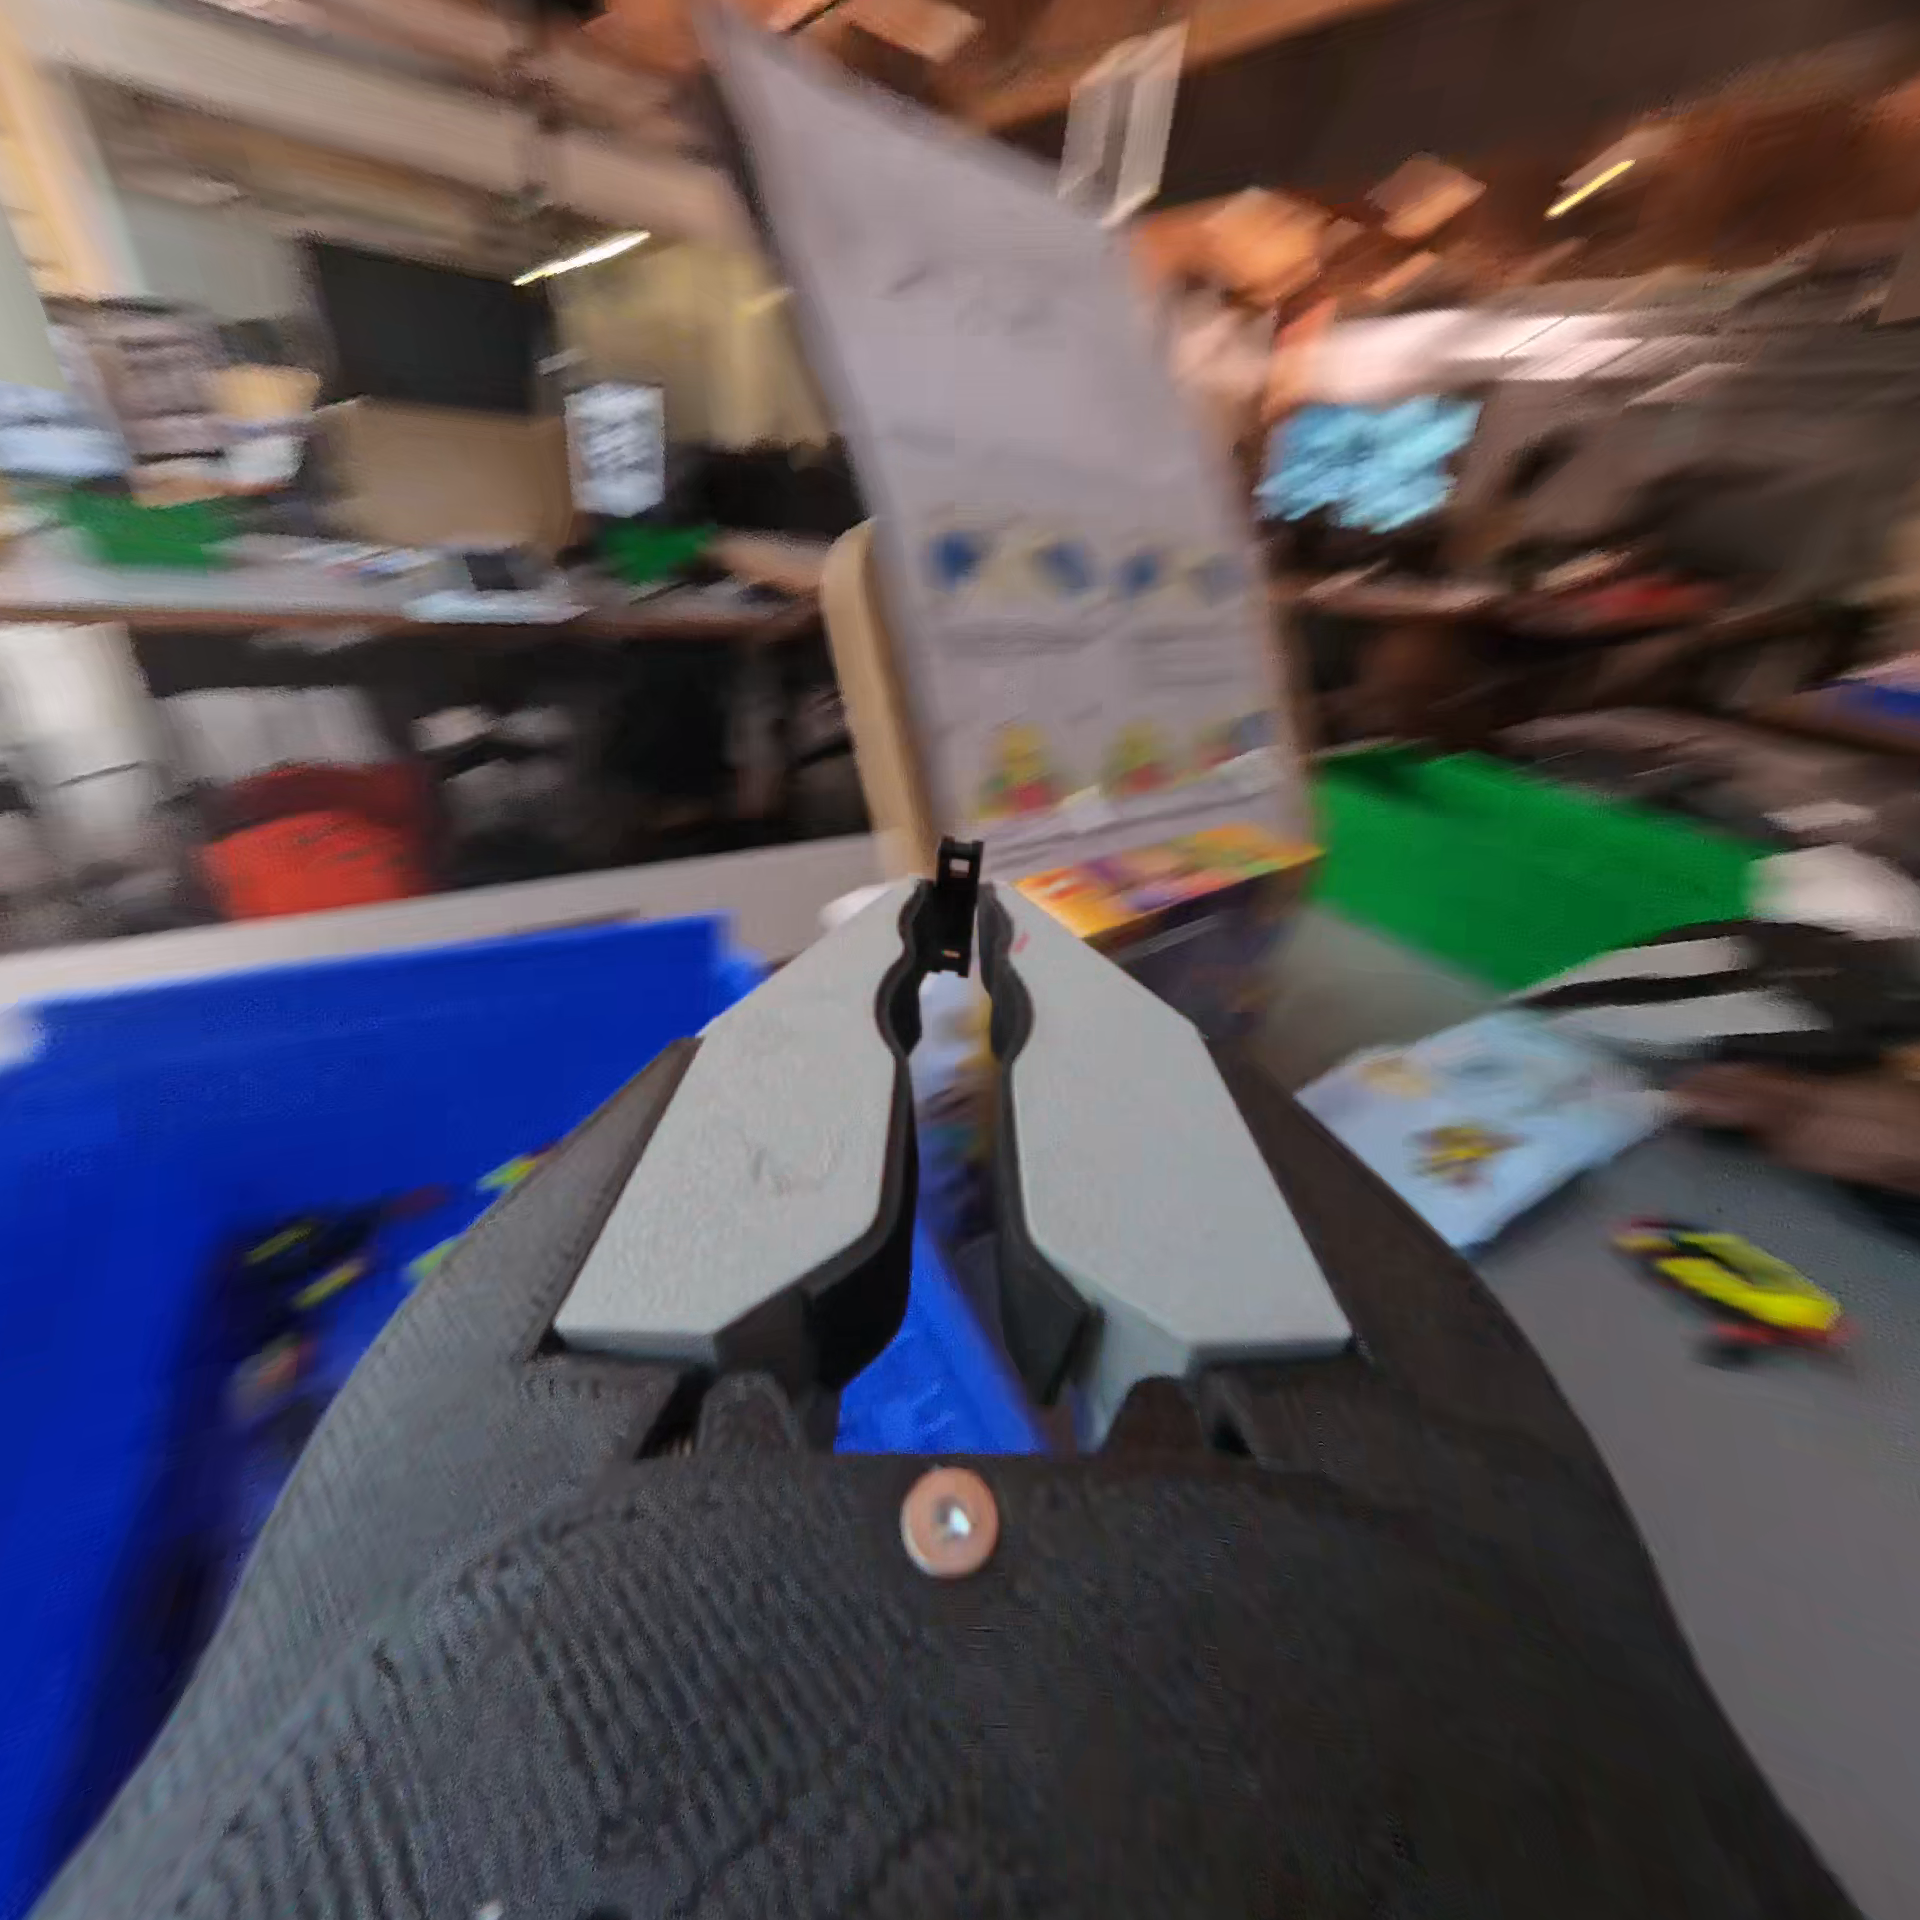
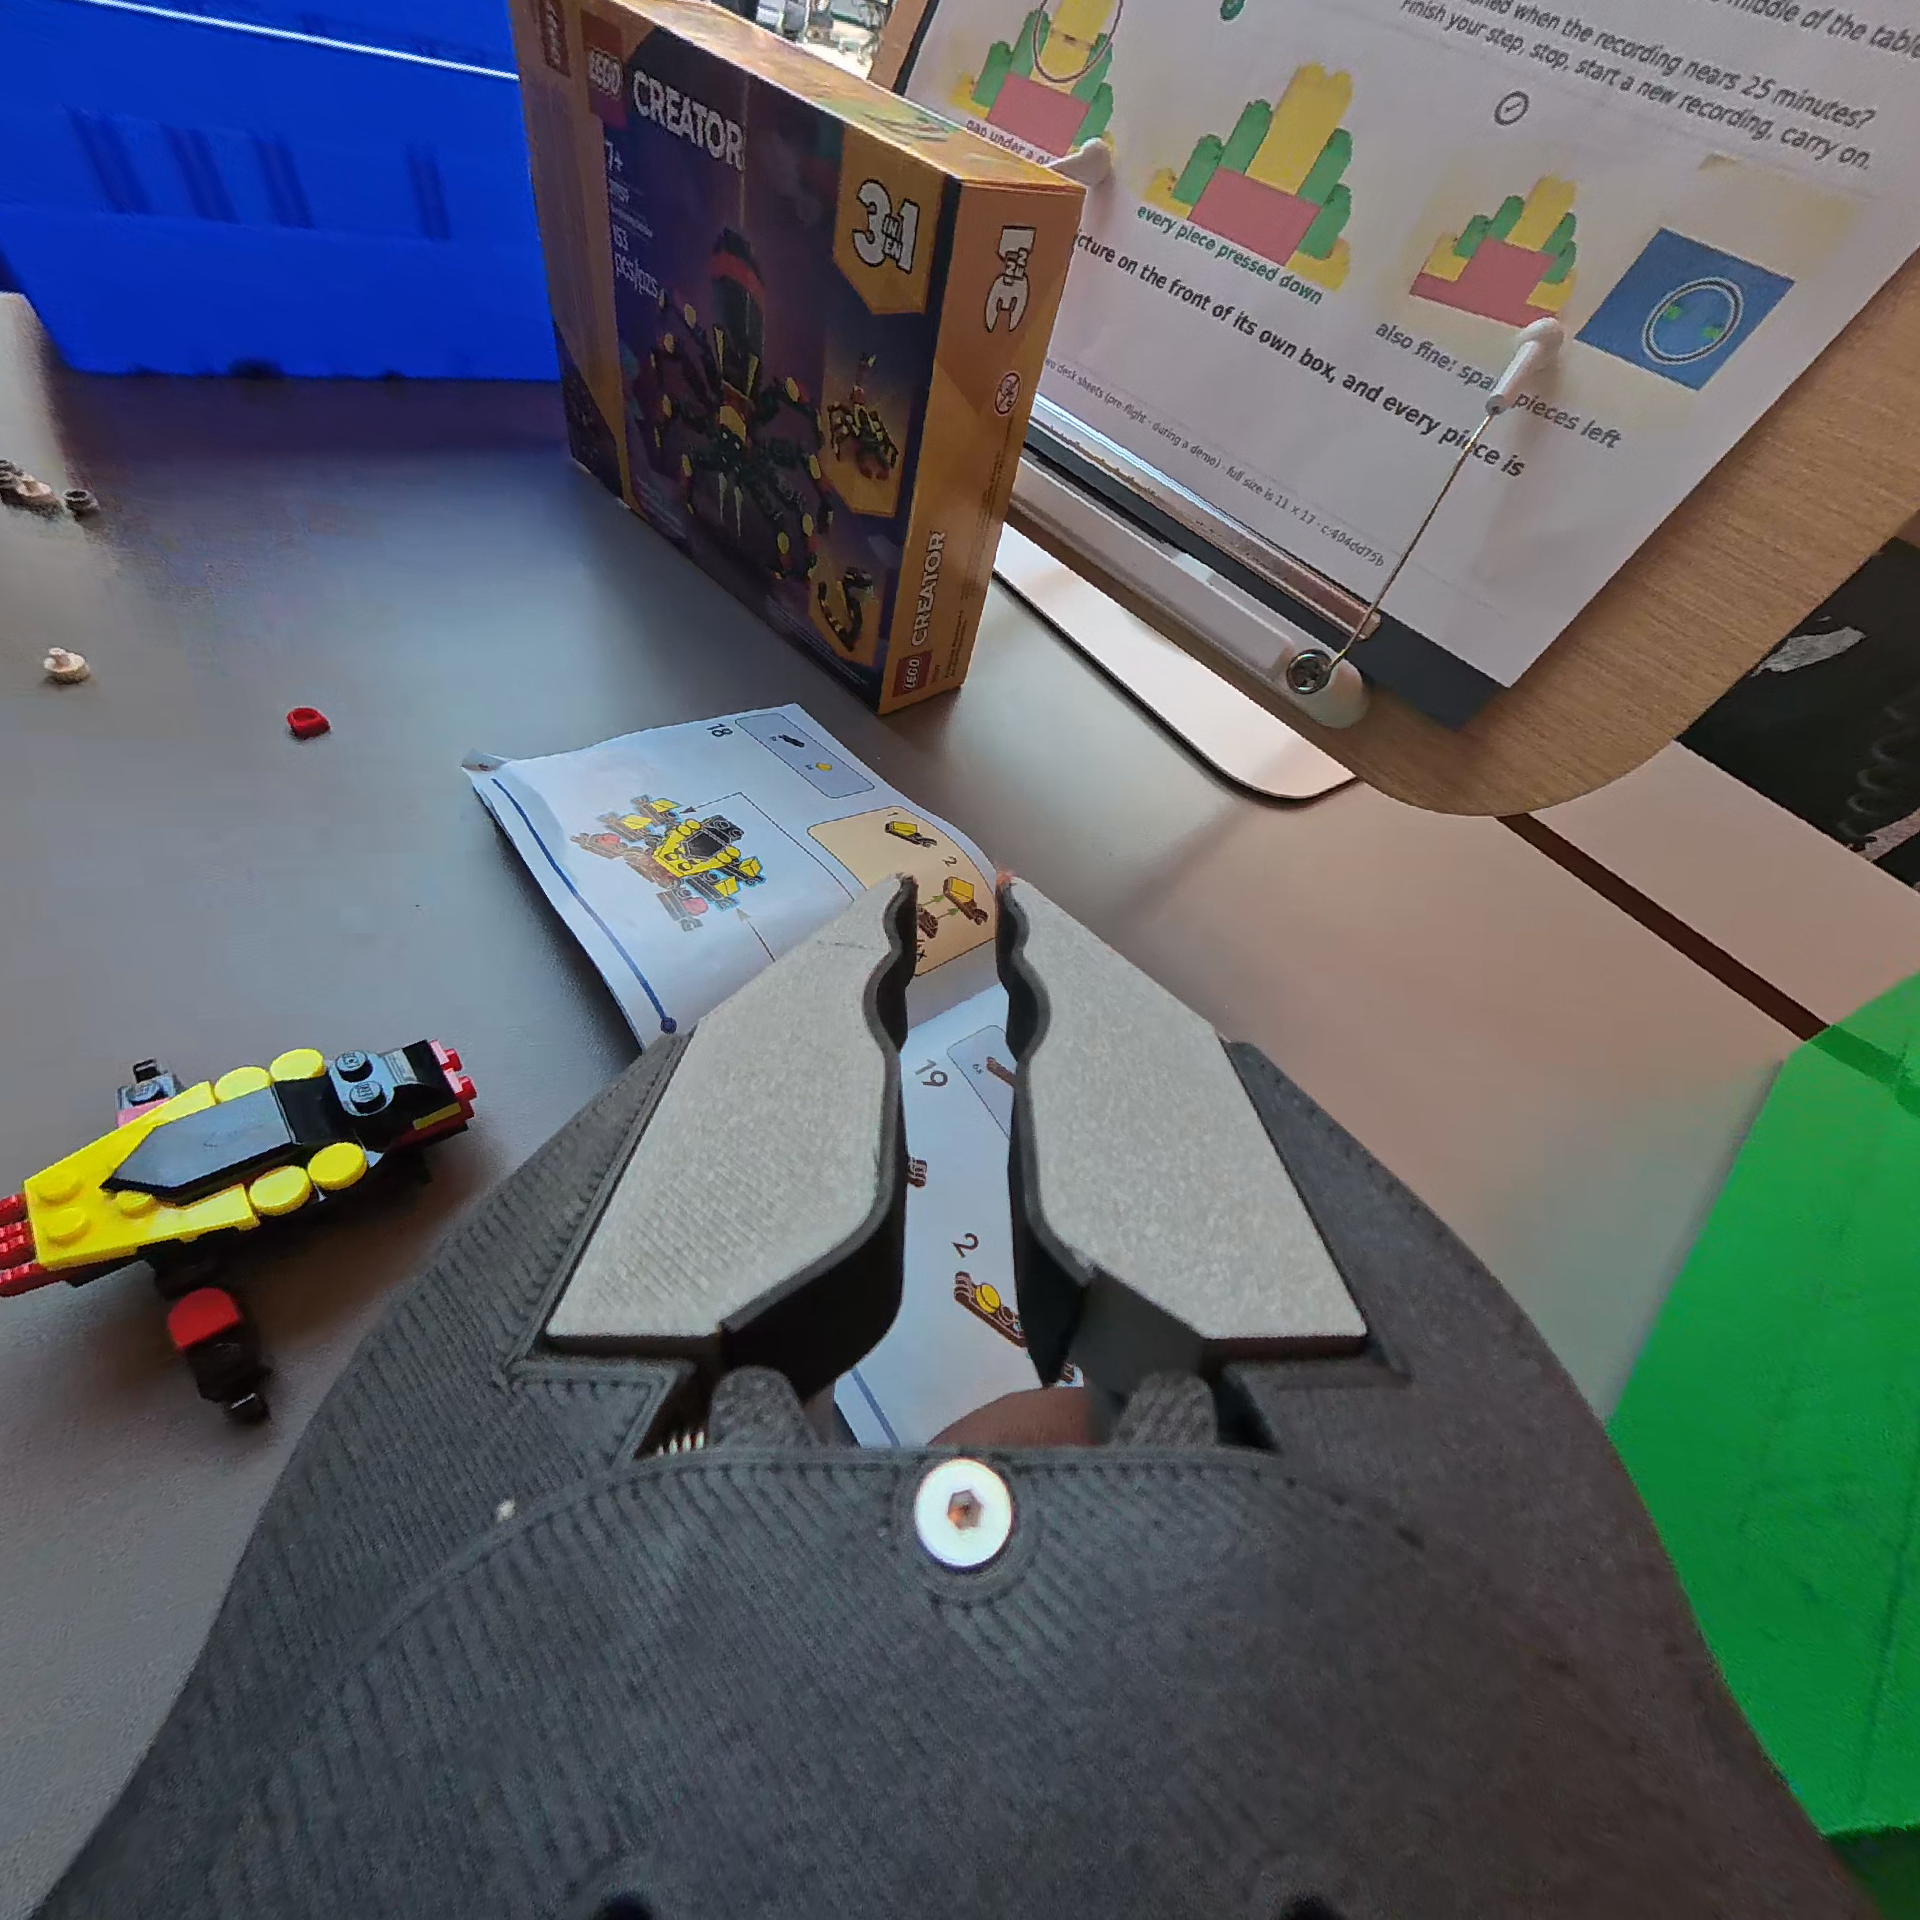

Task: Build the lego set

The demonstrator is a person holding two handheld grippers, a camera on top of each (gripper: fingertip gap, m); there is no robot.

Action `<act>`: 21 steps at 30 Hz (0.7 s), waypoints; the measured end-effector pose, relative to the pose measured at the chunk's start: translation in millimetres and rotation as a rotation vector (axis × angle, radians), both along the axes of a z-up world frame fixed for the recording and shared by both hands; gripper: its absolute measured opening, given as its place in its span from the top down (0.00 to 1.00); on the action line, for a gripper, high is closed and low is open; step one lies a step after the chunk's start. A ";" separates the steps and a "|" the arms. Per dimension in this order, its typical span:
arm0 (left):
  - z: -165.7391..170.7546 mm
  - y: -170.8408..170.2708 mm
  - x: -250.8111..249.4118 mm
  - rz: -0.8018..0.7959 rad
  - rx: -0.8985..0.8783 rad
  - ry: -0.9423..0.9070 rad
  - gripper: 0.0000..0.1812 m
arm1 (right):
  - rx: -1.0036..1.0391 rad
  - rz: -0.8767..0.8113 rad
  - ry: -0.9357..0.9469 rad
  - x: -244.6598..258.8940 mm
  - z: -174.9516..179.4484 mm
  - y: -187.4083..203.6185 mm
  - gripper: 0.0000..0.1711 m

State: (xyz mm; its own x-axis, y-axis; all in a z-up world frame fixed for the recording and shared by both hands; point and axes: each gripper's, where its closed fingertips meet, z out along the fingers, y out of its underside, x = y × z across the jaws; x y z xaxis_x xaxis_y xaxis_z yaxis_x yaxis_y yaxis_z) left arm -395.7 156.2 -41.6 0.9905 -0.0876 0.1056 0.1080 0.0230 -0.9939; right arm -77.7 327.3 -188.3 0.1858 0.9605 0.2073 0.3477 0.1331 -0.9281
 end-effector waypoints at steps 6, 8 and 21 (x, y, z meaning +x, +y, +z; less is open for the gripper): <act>-104.9 -23.4 -99.3 0.433 -0.610 0.220 0.97 | 0.012 0.001 -0.013 -0.9 -1.6 -0.9 0.94; -113.3 -15.1 -85.9 0.354 -0.619 0.134 0.85 | 0.014 -0.002 -0.010 -0.6 -1.1 -0.5 0.94; -109.3 -34.1 -100.5 0.463 -0.608 0.231 0.80 | 0.032 -0.013 -0.010 -0.3 -0.6 0.2 0.94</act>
